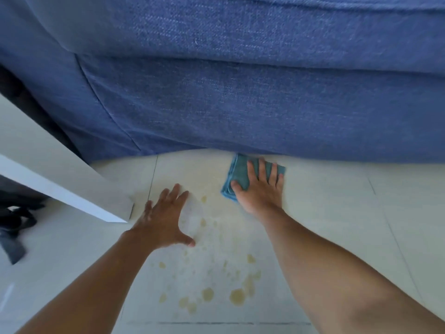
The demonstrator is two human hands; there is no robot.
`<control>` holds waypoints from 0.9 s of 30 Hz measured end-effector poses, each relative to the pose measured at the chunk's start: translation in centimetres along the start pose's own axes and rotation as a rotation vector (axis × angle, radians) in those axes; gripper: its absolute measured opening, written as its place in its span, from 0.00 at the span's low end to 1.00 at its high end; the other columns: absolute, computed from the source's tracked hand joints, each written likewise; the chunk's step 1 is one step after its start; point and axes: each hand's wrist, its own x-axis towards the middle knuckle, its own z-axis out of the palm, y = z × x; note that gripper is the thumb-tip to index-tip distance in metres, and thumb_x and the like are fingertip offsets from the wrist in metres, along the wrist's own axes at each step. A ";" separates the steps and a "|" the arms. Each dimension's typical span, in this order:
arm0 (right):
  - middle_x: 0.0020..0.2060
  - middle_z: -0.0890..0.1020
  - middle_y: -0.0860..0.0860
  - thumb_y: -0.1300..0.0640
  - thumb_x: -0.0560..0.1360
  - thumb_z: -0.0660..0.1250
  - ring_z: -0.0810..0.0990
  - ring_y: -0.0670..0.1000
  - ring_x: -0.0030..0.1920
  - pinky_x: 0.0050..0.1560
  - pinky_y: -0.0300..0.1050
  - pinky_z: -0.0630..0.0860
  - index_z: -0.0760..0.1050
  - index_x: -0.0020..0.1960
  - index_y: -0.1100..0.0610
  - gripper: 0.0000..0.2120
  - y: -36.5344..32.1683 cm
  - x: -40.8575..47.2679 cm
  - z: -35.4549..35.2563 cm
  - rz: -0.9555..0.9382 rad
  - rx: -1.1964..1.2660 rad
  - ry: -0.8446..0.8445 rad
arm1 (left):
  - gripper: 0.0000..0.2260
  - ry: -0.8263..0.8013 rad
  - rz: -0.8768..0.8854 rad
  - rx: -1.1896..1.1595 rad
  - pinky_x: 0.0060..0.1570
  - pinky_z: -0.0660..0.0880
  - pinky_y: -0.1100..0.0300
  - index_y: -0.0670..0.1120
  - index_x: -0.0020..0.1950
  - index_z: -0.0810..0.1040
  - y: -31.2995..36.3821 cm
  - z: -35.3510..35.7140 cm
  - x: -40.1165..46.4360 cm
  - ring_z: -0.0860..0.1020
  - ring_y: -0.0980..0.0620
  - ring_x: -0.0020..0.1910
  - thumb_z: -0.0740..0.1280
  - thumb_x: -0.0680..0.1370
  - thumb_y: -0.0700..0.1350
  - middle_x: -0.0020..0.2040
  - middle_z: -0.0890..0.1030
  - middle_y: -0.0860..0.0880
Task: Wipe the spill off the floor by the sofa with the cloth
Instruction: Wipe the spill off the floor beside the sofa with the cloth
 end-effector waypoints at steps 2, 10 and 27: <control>0.83 0.39 0.49 0.29 0.76 0.46 0.33 0.61 0.80 0.77 0.62 0.29 0.39 0.82 0.43 0.40 -1.9 2.9 -0.5 0.001 0.005 -0.019 | 0.58 0.014 0.029 0.010 0.76 0.49 0.45 0.55 0.80 0.41 0.1 0.1 0.1 0.41 0.52 0.80 0.75 0.63 0.68 0.80 0.36 0.56; 0.83 0.43 0.46 0.30 0.74 0.44 0.37 0.61 0.81 0.78 0.62 0.33 0.39 0.81 0.38 0.38 -4.4 6.0 -0.5 -0.283 -0.097 -0.048 | 0.59 0.041 0.087 0.007 0.78 0.47 0.45 0.54 0.80 0.41 -1.4 0.8 -1.6 0.39 0.53 0.79 0.74 0.62 0.70 0.81 0.36 0.54; 0.82 0.39 0.43 0.34 0.79 0.46 0.32 0.56 0.81 0.78 0.58 0.32 0.41 0.81 0.36 0.32 -14.4 2.1 2.1 -0.650 -0.159 -0.138 | 0.65 -0.001 0.078 0.038 0.76 0.39 0.48 0.52 0.80 0.36 -6.0 3.3 -9.1 0.31 0.51 0.77 0.71 0.58 0.75 0.78 0.30 0.51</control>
